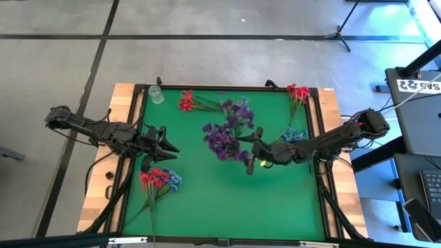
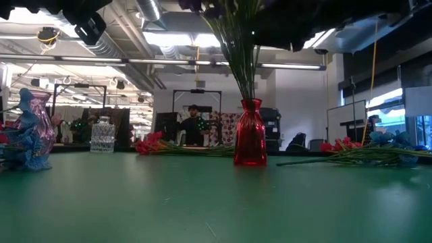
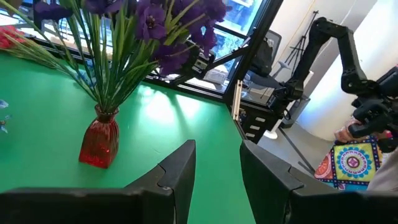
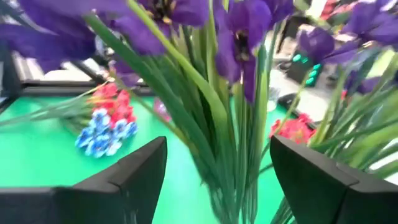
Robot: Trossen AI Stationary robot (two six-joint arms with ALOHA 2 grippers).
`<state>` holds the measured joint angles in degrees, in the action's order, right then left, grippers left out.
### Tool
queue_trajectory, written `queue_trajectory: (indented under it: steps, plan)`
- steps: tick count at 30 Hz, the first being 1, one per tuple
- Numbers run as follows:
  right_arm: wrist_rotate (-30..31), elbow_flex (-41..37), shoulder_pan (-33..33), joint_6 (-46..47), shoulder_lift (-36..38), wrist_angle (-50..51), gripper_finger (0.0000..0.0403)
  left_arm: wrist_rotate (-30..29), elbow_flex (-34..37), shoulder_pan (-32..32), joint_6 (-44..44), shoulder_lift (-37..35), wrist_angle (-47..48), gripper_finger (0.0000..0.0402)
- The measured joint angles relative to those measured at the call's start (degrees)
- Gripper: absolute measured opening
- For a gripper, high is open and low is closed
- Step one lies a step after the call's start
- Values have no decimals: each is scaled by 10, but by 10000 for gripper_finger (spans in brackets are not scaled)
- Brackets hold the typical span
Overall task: Sort flowers into vase by color
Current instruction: Put the violet flowers into the red vase, then put the left red flowers into the transparent vase
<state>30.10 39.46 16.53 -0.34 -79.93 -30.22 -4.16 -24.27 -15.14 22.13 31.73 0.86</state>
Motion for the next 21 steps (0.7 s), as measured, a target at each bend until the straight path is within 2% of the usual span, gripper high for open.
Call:
queue_trajectory:
  steps: [10,16,21]
  plan:
    - [-50,0,0,13,66,107,284,0,0,0,11,0,0,124]
    - [-87,0,0,16,101,160,284,9,0,0,152,0,0,124]
    - [-92,0,0,35,139,213,284,9,0,0,264,0,-5,124]
